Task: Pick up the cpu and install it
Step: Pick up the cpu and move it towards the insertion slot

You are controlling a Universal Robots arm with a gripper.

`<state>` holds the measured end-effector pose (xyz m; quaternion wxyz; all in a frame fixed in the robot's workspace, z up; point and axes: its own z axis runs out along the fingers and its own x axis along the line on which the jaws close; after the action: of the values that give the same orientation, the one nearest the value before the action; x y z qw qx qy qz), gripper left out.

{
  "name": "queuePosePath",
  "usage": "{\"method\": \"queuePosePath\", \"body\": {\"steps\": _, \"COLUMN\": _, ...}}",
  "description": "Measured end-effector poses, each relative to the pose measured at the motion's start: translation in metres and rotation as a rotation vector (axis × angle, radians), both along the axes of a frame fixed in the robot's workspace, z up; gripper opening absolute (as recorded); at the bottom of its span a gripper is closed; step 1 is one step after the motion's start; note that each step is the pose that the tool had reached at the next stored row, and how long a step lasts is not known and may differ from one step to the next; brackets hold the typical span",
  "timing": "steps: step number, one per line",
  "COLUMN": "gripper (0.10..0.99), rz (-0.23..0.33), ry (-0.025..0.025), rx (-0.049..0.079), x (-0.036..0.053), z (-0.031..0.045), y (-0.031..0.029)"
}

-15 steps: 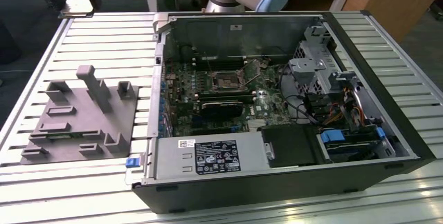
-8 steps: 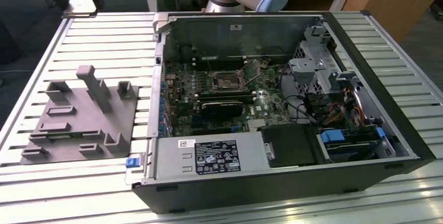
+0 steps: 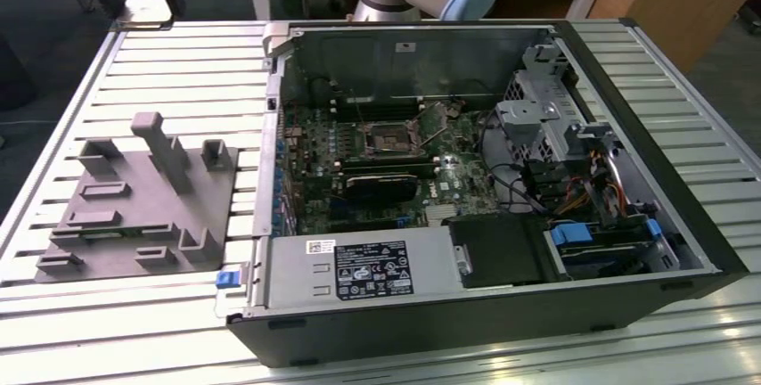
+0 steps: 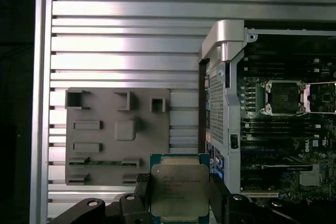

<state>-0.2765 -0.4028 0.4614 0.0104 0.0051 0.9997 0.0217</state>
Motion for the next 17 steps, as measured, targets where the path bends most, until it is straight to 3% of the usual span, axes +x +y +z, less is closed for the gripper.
{"method": "queuePosePath", "body": {"steps": 17, "gripper": 0.537, "rz": 0.000, "ry": 0.0000, "rx": 0.000, "x": 0.0110, "z": -0.0005, "y": 0.0002}}
